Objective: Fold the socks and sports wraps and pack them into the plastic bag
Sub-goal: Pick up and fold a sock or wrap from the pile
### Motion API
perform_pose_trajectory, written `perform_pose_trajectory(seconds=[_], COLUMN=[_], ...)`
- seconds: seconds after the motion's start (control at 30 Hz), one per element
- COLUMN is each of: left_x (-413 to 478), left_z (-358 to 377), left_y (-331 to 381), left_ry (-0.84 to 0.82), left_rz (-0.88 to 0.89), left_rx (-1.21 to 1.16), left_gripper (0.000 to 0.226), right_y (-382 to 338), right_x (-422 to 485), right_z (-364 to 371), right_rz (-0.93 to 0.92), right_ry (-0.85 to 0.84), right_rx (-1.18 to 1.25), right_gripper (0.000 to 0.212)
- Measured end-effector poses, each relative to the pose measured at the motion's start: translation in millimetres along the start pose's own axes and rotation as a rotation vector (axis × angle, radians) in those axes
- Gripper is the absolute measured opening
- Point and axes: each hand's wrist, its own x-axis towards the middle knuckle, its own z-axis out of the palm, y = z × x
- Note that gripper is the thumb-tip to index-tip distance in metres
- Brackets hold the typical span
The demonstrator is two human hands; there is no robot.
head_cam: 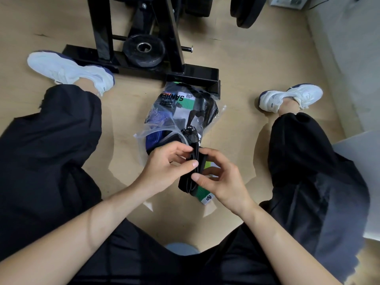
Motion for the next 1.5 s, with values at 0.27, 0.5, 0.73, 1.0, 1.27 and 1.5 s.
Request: perform_pose_trajectory(seconds=[0.27, 0.5, 0.73, 1.0, 1.27, 1.5], left_x=[-3.8, -3.2, -6.6, -2.3, 5.4, 6.3], left_z=[-3.7, -5.3, 4.3, -40.0, -43.0, -47.5], left_y=[1.6, -9.0, -9.7, -35.3, -53.5, -54.0], left_ry=[-0.336, -0.147, -0.209, 0.079, 0.280, 0.323], left_rz=[0.015, 0.072, 0.025, -0.188, -0.308, -0.352], left_rx=[0.024, 0.029, -0.052, 0.123, 0.069, 0.122], left_gripper=[0.033, 0.044, 0.058, 0.053, 0.053, 0.044], right_y=[7.4, 2.6, 6.9, 6.8, 13.7, -7.1], right_x=[7.7, 7.3, 10.8, 59.3, 129.2, 162.9], right_z=[-12.4, -13.8, 0.6, -0.7, 30.6, 42.4], right_rz=[0.048, 0.091, 0.085, -0.317, -0.401, -0.416], right_ry=[0.170, 0.150, 0.181, 0.010, -0.334, -0.468], right_rx=[0.087, 0.296, 0.237, -0.601, -1.187, -1.296], right_gripper=[0.030, 0.030, 0.032, 0.026, 0.042, 0.053])
